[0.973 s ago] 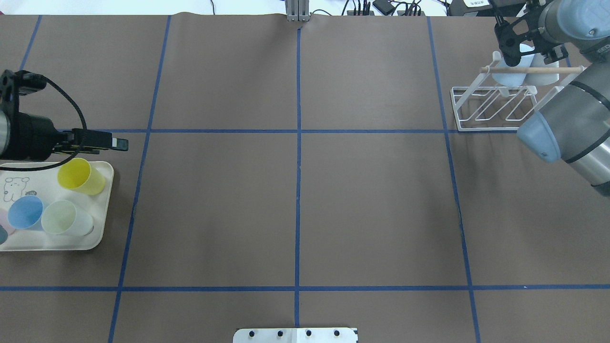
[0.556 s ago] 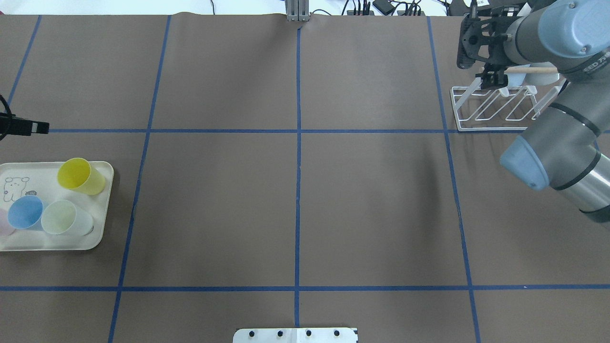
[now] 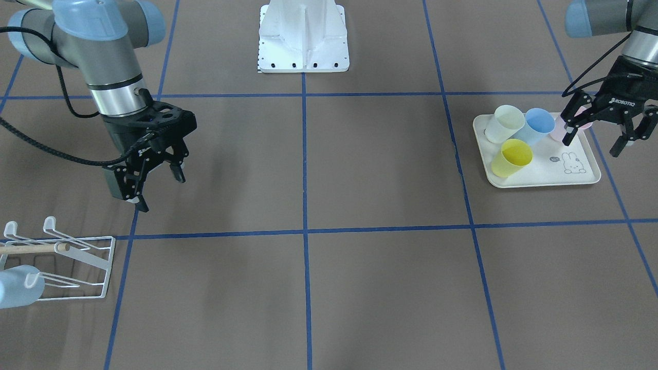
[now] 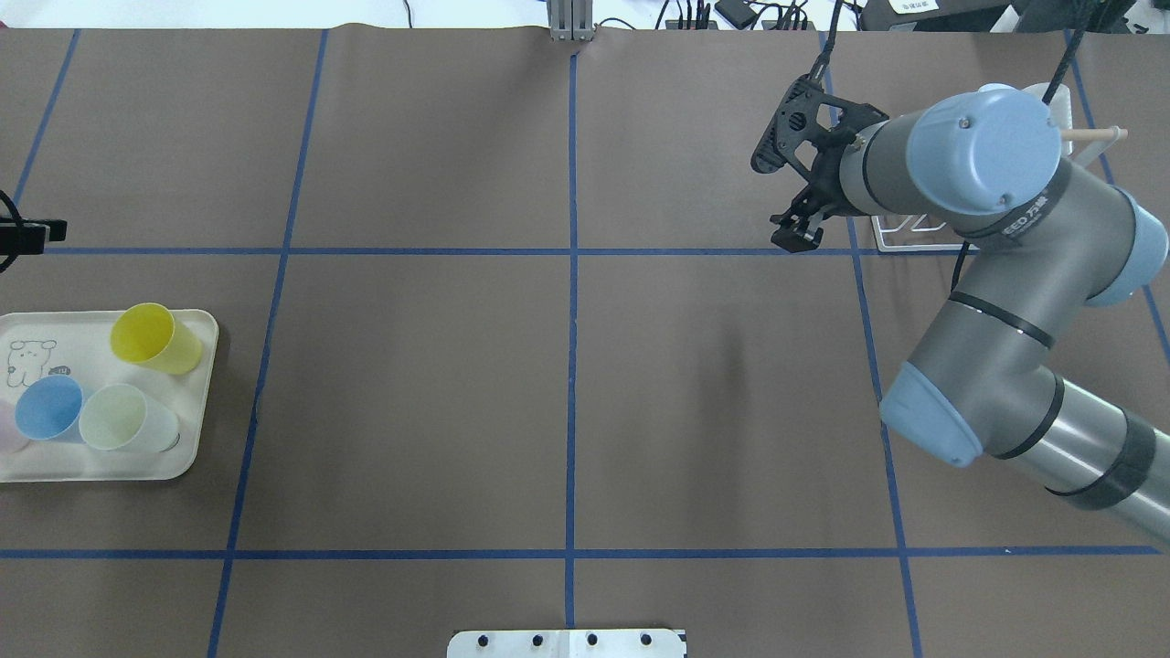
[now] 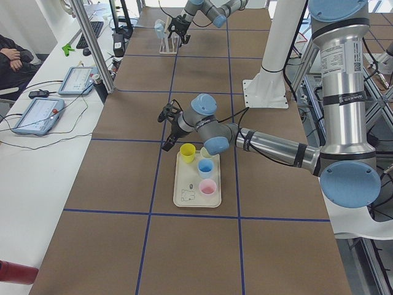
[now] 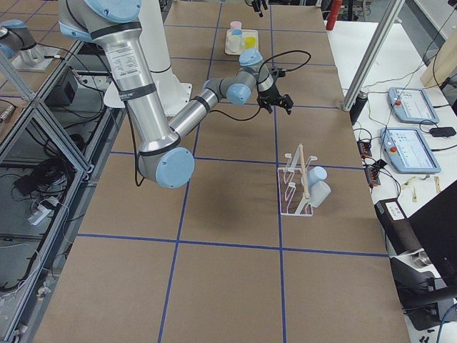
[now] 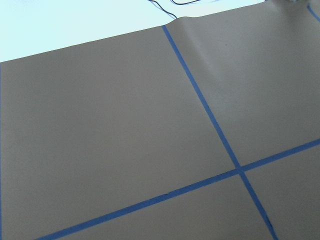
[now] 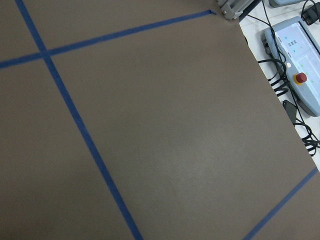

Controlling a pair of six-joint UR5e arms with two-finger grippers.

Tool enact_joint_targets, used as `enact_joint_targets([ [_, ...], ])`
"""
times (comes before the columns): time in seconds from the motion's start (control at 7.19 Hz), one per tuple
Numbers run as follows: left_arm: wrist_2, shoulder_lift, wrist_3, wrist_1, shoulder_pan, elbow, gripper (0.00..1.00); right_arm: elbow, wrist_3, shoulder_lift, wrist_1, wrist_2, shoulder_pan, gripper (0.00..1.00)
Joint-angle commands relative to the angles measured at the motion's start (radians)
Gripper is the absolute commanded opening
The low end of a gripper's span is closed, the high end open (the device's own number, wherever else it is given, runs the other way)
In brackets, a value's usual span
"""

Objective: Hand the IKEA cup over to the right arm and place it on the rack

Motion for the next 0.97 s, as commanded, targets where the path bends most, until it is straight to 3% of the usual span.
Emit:
enact_joint_targets([
  [0.0,0.022,0.001,-0.065,-0.042,0.148,0.033,1.0,0.021,0.078,0.009,0.0,-0.001,-0.04,0.99],
  [0.28,0.023,0.011,-0.137,-0.054,0.211,0.048,1.0,0.022,0.106,0.009,0.0,-0.003,-0.046,0.99],
  [0.83,0.023,0.041,-0.128,-0.063,0.211,0.104,1.0,0.021,0.104,0.008,0.0,-0.004,-0.046,0.99],
])
